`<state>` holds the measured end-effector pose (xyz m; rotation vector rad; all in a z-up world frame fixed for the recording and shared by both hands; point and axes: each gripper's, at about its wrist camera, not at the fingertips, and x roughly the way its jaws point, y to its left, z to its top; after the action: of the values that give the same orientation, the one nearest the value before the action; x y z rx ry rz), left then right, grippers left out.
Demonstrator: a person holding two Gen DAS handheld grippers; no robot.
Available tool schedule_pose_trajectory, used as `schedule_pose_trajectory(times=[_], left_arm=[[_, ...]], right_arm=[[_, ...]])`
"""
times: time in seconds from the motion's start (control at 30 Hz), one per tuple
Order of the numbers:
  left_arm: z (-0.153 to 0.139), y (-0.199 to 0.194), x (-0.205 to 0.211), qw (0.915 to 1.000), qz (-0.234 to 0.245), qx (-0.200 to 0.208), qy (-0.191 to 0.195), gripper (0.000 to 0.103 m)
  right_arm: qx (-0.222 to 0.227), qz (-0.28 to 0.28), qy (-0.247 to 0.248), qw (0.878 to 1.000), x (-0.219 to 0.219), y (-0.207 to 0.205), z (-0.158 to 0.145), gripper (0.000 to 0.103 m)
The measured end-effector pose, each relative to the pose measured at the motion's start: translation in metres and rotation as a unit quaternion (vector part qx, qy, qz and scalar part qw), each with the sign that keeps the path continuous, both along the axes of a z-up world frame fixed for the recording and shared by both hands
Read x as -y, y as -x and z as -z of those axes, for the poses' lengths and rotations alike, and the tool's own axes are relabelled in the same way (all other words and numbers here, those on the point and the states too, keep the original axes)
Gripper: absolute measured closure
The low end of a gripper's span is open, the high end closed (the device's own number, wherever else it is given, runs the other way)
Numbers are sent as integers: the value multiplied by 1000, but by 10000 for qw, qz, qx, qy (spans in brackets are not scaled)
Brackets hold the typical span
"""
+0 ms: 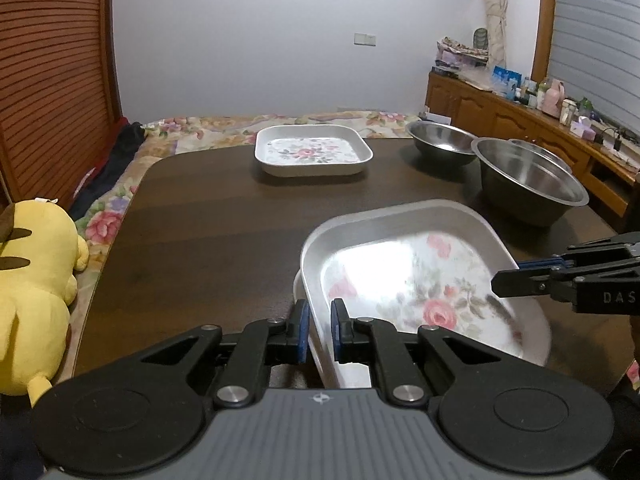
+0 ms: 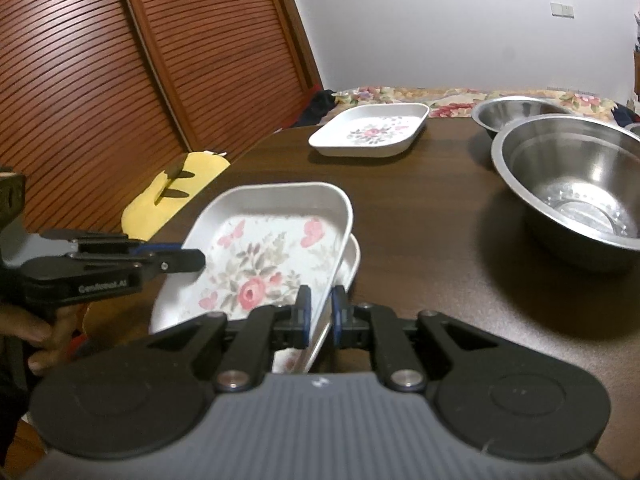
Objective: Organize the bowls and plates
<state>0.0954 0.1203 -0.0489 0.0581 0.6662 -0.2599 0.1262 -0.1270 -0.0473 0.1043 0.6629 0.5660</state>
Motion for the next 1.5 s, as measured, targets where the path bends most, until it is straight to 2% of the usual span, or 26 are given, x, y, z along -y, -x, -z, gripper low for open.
schedule_pose_trajectory(times=[0.17,0.43,0.83,0.97,1.17,1.37,1.4,1.5], left_arm=[[1,0,-1,10000,-32,5,19,91],[3,-1,-2,9999,-132,4,3,91],[-9,1,-2,9997,-156,183,-6,89],[-14,-2,-2,9994,-160,288,-42,80],[-24,-22,-2,9989,-150,421,-153,73],[-40,-60,-9,9980,-156,582,-166,53],[-43,-68,-10,9979,-150,611,-173,52],[-50,-89,-14,9972,-140,709,-186,52]], right_arm=[[99,-28,169,9998,-3,3,2,86],[87,-114,134,9998,1,13,2,86],[415,20,166,9990,8,17,-11,86],[495,50,113,9987,12,12,-19,86],[720,73,159,9973,14,-13,-44,86],[890,119,306,9955,13,-63,-72,69],[901,121,322,9953,13,-68,-75,64],[900,72,363,9953,8,-93,-84,63]])
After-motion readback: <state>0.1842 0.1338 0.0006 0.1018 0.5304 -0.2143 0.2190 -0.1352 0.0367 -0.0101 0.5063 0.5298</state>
